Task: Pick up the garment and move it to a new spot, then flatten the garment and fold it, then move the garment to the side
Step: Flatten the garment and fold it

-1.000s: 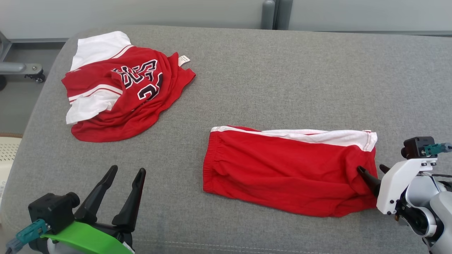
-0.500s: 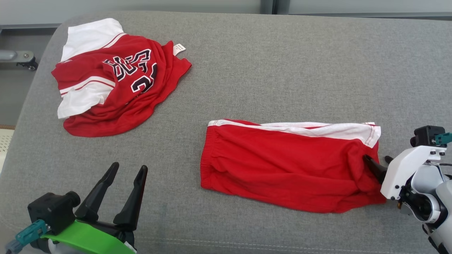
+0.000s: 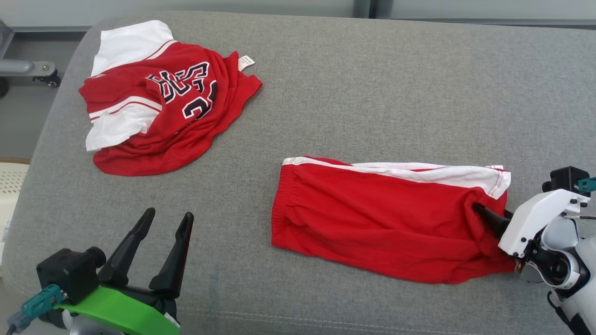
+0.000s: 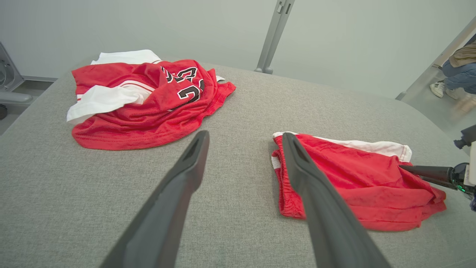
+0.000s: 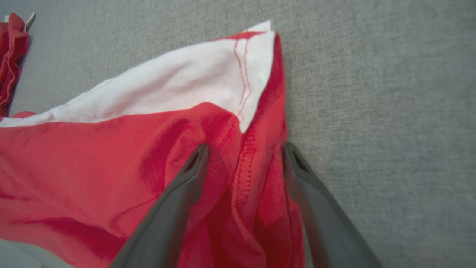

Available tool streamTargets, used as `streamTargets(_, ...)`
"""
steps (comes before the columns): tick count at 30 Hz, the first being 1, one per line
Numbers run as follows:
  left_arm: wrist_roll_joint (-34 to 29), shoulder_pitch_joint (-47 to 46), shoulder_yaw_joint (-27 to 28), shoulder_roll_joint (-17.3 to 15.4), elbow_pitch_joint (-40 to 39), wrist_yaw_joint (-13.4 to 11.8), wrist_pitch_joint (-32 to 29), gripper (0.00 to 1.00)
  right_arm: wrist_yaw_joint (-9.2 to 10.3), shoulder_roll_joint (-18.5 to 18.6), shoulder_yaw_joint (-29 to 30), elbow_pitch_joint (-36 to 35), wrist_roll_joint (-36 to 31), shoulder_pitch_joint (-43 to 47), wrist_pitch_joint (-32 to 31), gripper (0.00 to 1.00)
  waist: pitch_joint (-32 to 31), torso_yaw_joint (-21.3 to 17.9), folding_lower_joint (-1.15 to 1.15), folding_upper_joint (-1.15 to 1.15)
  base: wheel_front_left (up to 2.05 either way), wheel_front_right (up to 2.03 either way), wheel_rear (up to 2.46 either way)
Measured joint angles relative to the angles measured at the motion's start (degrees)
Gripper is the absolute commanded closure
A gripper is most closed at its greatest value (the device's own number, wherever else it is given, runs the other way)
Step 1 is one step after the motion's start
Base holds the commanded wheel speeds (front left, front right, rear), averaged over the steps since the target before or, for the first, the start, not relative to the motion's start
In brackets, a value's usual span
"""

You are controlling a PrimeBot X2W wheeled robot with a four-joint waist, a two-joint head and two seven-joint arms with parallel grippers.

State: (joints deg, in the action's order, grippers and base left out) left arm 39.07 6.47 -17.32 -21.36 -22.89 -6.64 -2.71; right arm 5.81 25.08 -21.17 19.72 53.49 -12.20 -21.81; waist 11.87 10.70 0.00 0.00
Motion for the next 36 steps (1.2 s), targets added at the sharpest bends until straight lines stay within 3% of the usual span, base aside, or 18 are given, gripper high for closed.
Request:
streamTargets(9,-0.2,0.0,0.9,0.5,0.4,0.0,0.4,0.0,-3.25,-4.4,1.2,1.3,6.4,-0.1,-1.5,1.0,-0.7,0.7,0.0,0.0,0.0,0.0,0.0)
streamTargets(13,-0.6,0.0,2.4,0.6,1.0,0.0,1.3,0.0,-4.27,-4.6,2.0,2.0,7.7,-0.1,-2.3,1.0,-1.5,0.5,0.0,0.0,0.0,0.0,0.0)
streamTargets(36,-0.6,3.2,3.4,2.3,7.3,0.1,5.8,0.0,-3.22,9.1,11.4,3.4,10.3,3.9,-4.4,1.0,-6.7,-4.3,0.0,0.0,0.0,0.0,0.0)
